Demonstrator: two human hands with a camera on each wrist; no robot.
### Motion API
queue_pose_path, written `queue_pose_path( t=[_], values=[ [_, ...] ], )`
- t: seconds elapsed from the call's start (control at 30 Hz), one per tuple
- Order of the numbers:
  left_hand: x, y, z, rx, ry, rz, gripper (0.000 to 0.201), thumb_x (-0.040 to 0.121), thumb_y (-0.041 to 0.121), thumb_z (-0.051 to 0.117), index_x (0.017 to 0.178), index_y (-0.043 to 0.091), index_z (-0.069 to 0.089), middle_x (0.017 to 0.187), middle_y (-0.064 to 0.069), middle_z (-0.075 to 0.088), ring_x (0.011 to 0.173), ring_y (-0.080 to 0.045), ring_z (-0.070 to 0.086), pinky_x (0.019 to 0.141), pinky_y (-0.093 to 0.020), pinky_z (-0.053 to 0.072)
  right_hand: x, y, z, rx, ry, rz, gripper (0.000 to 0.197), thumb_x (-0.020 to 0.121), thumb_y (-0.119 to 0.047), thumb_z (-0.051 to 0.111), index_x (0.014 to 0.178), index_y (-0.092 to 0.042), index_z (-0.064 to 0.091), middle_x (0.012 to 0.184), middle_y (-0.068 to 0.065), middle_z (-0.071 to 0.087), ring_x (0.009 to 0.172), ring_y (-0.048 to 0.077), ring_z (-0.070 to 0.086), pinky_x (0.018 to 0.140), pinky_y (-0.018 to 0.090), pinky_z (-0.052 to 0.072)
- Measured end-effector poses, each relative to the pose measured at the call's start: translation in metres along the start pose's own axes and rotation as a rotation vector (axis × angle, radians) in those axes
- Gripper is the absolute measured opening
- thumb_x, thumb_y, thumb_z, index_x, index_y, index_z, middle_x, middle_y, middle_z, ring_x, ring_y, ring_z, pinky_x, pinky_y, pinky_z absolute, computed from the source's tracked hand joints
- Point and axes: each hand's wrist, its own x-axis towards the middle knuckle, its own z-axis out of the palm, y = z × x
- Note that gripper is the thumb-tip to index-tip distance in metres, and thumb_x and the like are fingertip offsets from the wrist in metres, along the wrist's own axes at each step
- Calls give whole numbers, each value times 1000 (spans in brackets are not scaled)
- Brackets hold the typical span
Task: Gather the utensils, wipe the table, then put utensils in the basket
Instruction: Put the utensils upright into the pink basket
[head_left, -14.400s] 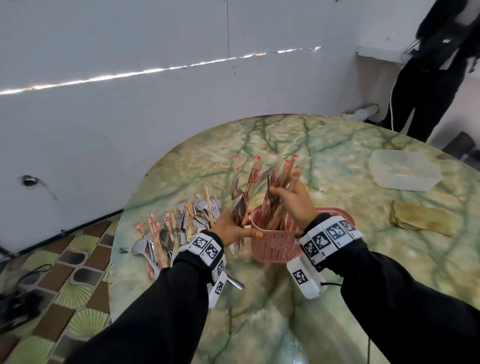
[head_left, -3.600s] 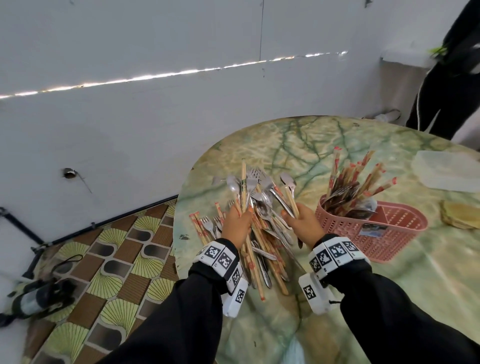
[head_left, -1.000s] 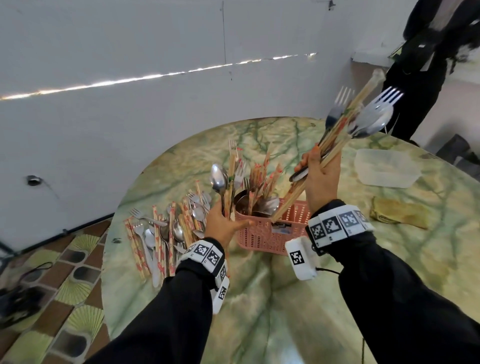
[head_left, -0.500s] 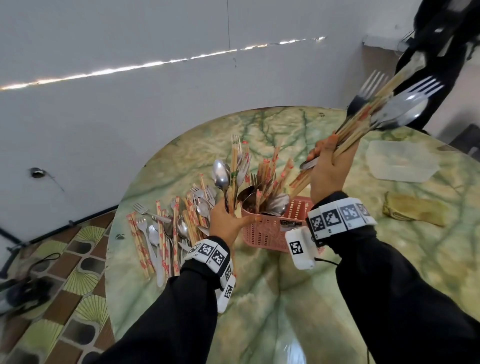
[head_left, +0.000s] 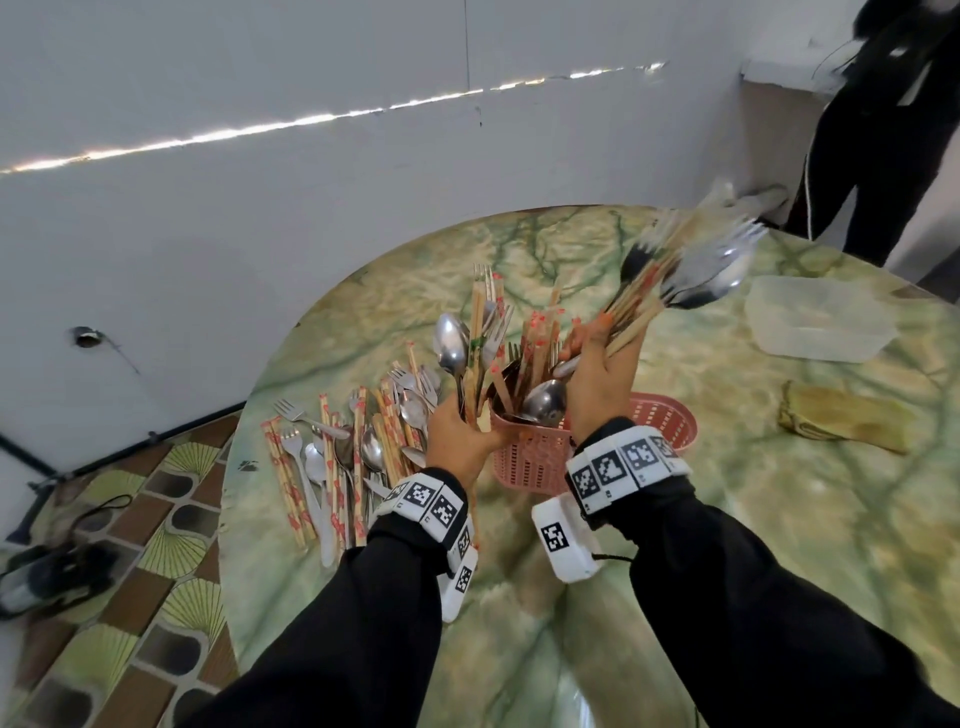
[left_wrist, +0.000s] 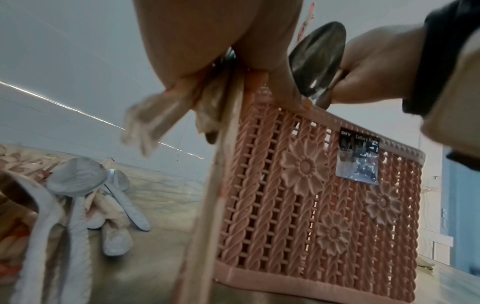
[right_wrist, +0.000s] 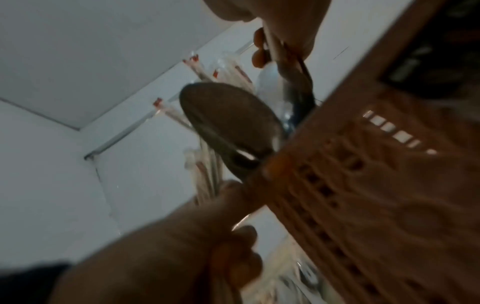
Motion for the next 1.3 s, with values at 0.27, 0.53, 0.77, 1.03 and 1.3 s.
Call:
queue_pose_path(
  t=[0.27,0.53,0.77,1.03,1.3],
  values=[
    [-2,4,-1,-7,-24,9,42,59,7,85,91,19,61,86,14,64,83,2,61,68,-9,46,-15,8,-13,-129,-326,107,40,100,-20,36,138,-8,35,133,4,53,123,18,51,109,41,38],
    [-2,4,-1,-7,-24,19,47,56,5,86,96,16,64,85,15,65,82,8,60,67,-5,46,-12,18,-25,-452,-515,-115,21,81,-50,44,101,-52,50,111,12,57,108,29,54,95,52,45],
    [-2,2,-2,19,-16,11,44,59,9,85,98,11,65,86,11,68,83,0,64,66,-8,47,4,5,-44,-710,-855,-124,44,80,-54,56,87,-11,65,85,5,69,82,14,66,77,38,55],
    [-2,3,-2,12,-22,-18,45,56,11,86,96,13,64,86,9,68,82,-2,64,68,-13,49,13,-29,-42,-1162,-1084,-162,35,76,-54,66,59,-24,58,62,1,58,58,14,54,56,26,43],
    [-1,2,-1,0,-2,-44,55,56,9,86,106,8,63,93,7,68,90,-8,64,79,-23,49,36,-26,-53,-1380,-1062,49,115,30,-84,60,124,-17,54,127,4,54,123,23,44,114,44,24]
  ],
)
